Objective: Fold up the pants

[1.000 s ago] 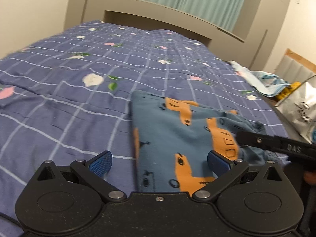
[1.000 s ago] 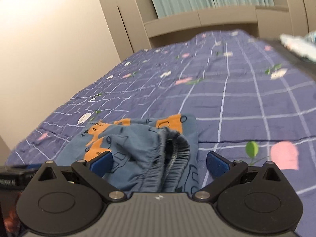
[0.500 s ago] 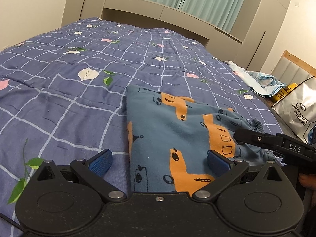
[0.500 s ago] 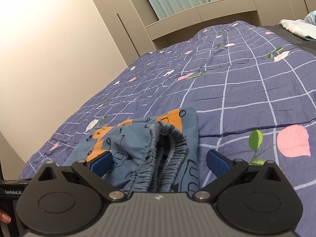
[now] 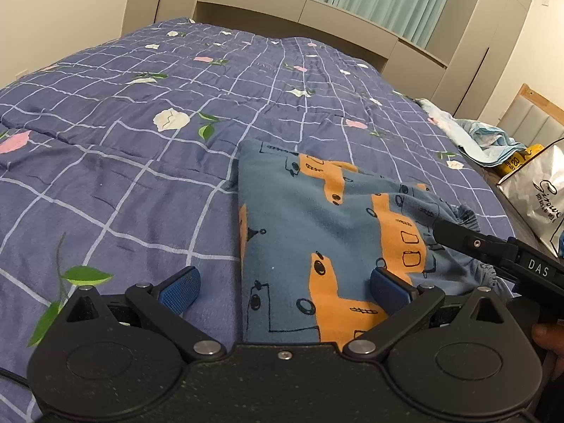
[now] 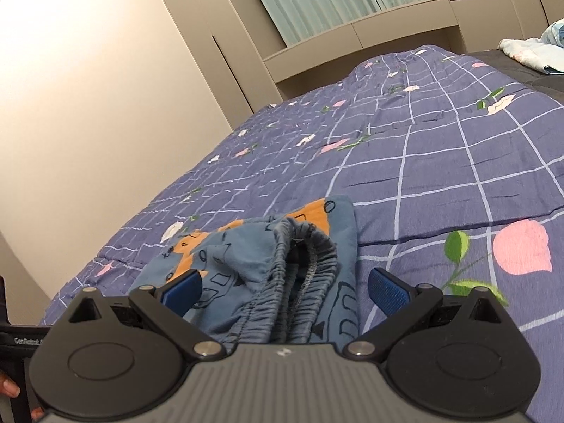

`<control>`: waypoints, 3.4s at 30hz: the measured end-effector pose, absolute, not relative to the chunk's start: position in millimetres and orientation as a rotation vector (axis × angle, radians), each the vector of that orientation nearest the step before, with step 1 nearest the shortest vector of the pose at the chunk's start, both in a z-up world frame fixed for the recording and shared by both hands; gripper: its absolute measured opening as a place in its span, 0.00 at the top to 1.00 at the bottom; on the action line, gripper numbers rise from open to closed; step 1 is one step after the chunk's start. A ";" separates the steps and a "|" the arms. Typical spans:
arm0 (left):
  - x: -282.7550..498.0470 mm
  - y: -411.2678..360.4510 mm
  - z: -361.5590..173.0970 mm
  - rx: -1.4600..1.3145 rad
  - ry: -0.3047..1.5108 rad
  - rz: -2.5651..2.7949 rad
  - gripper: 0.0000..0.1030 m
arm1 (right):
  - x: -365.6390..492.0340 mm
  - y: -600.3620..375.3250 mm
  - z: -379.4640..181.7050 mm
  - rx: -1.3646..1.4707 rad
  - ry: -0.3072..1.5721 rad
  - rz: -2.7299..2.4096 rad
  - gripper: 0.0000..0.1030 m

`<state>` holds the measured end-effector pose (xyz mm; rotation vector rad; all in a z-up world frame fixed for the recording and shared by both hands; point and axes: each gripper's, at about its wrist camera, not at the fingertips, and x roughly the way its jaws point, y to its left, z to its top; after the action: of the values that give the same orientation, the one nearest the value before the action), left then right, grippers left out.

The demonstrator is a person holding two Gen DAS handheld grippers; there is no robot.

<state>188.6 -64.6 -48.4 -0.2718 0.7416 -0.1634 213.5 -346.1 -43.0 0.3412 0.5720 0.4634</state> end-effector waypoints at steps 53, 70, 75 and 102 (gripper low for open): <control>205.3 -41.2 -38.3 -0.515 0.841 -0.156 0.59 | 179.8 -316.1 -5.4 0.292 0.544 0.271 0.78; 206.6 -22.8 -30.8 -0.582 0.827 -0.189 0.82 | 175.0 -273.3 62.6 0.190 0.524 0.344 0.80; 205.7 -10.9 -23.0 -0.614 0.799 -0.187 0.83 | 179.9 -249.5 86.8 0.154 0.507 0.395 0.80; 247.2 51.4 -12.1 -0.417 0.715 -0.097 0.71 | 217.9 -213.0 19.6 0.269 0.620 0.225 0.66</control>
<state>247.2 51.4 -12.1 -0.4168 0.7148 -0.0971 217.9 -213.0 19.6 0.2689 0.6205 0.2253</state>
